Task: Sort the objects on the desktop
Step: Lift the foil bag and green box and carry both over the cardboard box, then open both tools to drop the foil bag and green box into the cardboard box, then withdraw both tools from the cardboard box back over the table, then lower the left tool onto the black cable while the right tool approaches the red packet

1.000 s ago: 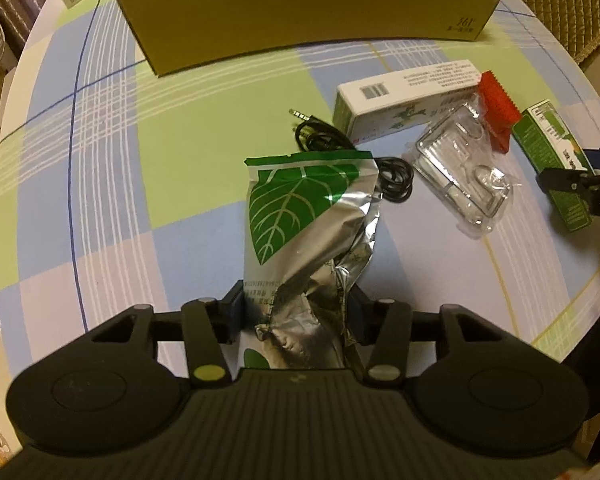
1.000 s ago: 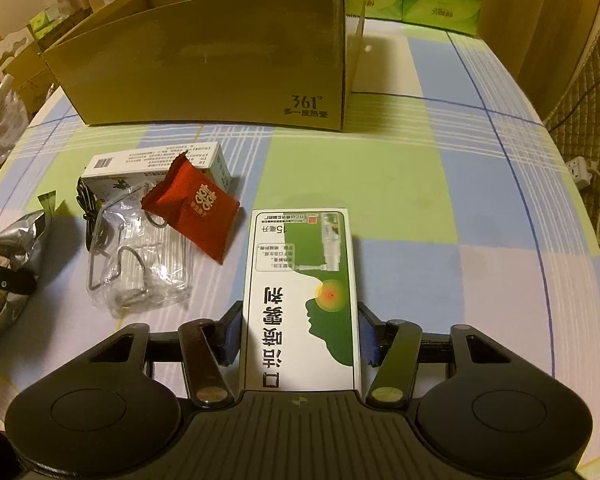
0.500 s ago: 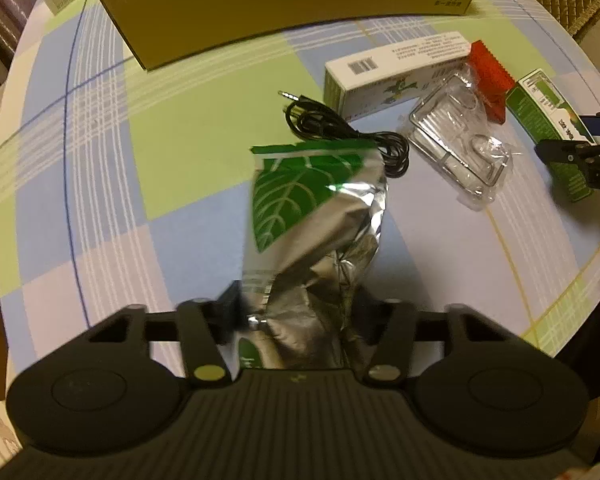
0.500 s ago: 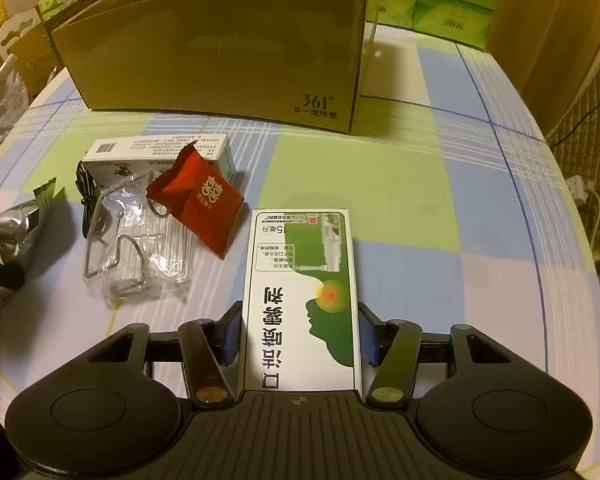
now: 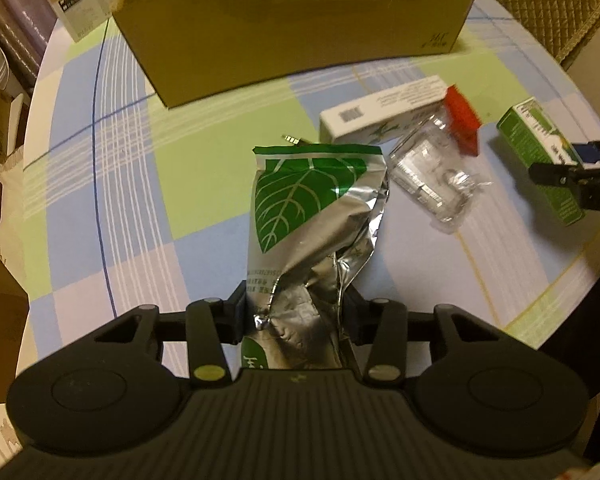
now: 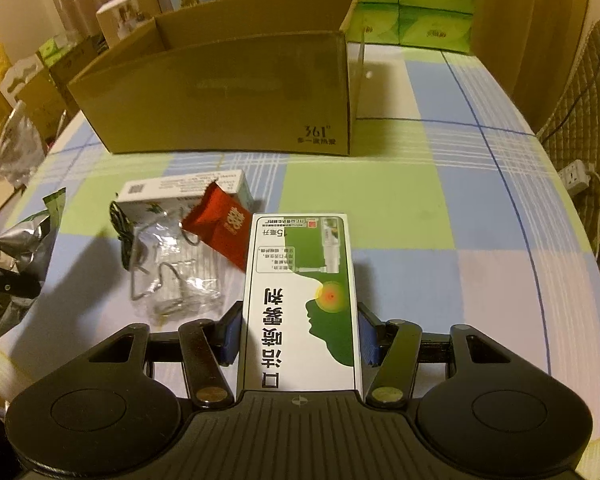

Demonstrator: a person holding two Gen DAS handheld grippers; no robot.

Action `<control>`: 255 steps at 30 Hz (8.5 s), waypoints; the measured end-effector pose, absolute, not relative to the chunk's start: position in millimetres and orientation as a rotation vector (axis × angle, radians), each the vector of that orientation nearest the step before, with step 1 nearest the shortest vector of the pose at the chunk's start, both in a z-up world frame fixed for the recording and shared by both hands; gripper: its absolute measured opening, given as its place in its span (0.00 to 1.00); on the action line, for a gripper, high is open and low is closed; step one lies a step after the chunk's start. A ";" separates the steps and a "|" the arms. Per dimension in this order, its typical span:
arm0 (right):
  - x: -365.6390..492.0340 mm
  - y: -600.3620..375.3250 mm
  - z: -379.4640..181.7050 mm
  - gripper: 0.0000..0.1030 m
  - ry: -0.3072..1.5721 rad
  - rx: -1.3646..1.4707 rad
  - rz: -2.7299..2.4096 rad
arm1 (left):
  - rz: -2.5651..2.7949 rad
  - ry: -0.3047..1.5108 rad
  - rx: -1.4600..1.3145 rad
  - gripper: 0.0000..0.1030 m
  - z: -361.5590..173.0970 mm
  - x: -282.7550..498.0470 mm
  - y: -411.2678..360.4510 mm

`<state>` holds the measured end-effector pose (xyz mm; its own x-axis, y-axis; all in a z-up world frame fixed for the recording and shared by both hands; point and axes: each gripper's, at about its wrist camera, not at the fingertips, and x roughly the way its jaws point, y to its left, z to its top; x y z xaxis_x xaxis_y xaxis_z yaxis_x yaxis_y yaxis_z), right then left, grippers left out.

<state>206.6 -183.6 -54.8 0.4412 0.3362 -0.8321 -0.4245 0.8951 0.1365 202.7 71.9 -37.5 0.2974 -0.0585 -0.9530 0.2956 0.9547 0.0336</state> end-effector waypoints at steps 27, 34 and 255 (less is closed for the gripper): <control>177.1 -176.7 18.5 0.51 0.890 -0.097 0.528 | -0.267 1.157 0.196 0.39 20.5 173.4 41.7; 176.2 -171.3 35.4 0.51 0.872 -0.103 0.540 | -0.268 1.146 0.178 0.39 33.5 171.1 42.6; 210.3 -173.8 -27.5 0.87 0.968 0.087 0.597 | -0.090 1.033 -0.075 0.95 -41.4 191.3 66.6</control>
